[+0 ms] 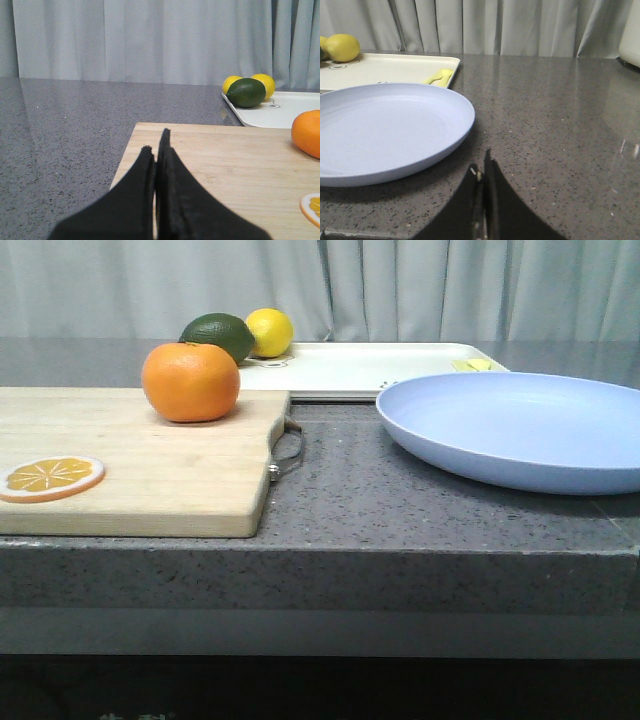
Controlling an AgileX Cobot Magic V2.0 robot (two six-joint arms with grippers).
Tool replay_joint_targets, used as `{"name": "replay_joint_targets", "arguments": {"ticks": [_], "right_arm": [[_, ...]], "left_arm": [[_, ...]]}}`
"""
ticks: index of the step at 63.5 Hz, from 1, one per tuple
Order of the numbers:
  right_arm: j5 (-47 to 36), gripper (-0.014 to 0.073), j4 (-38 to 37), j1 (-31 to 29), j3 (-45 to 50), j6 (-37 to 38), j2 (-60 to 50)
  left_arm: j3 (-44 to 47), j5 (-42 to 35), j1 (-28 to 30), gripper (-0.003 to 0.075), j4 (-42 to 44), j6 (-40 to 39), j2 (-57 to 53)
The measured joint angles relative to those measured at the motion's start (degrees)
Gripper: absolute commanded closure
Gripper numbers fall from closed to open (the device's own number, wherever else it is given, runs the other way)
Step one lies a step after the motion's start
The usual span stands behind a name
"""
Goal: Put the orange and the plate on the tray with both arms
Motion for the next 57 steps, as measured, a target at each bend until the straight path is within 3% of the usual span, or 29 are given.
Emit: {"name": "replay_joint_targets", "arguments": {"ticks": [48, 57], "right_arm": [[-0.03, 0.0662, 0.0, 0.0, 0.0, 0.0, 0.0], [-1.05, 0.0662, 0.11, 0.0, 0.0, 0.0, 0.0]], "left_arm": [[0.0, 0.0, 0.0, 0.0738, 0.0, 0.0, 0.0], [-0.05, -2.77, 0.0, 0.0738, 0.0, 0.0, 0.0]]}}
